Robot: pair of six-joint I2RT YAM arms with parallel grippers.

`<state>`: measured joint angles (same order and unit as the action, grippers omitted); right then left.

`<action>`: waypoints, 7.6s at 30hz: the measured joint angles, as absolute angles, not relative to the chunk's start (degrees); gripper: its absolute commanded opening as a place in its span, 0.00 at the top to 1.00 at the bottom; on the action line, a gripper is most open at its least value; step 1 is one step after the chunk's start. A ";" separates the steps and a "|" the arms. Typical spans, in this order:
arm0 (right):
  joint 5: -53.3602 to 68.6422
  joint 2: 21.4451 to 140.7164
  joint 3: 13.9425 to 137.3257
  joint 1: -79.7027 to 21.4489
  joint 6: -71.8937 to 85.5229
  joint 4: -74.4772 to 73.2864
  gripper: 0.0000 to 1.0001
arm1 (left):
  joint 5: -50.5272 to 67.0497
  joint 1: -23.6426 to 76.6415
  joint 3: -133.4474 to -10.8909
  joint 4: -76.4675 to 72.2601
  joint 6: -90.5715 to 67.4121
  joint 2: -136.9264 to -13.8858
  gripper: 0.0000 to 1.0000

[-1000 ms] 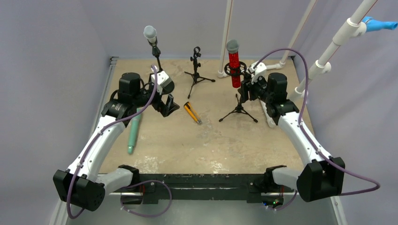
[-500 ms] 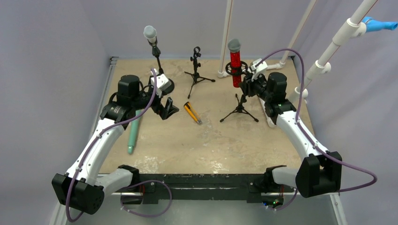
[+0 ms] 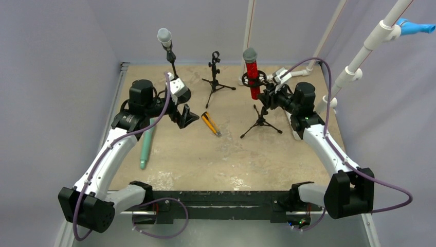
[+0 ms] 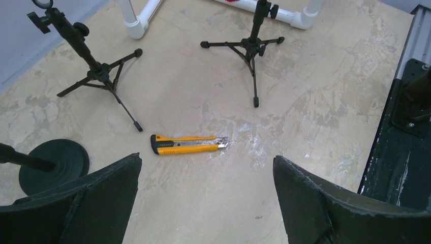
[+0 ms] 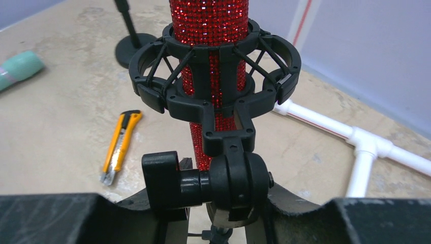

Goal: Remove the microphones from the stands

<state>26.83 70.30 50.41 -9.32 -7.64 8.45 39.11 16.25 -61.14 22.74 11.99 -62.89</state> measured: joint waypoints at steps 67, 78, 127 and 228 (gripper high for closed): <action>42.89 68.53 66.48 -26.35 -20.67 -23.81 0.06 | 60.31 22.98 -54.85 -34.83 -19.70 -75.53 1.00; 39.66 69.14 79.85 -26.35 -20.08 -33.74 0.09 | 60.53 23.44 -55.00 -32.45 -16.71 -74.89 1.00; 22.90 85.41 95.88 -35.05 -19.33 -44.05 1.00 | 59.22 24.71 -60.97 -17.21 -6.37 -74.46 1.00; 6.04 76.55 86.39 -52.25 -64.58 -48.25 1.00 | 61.14 24.25 -62.35 -13.56 -7.60 -74.02 1.00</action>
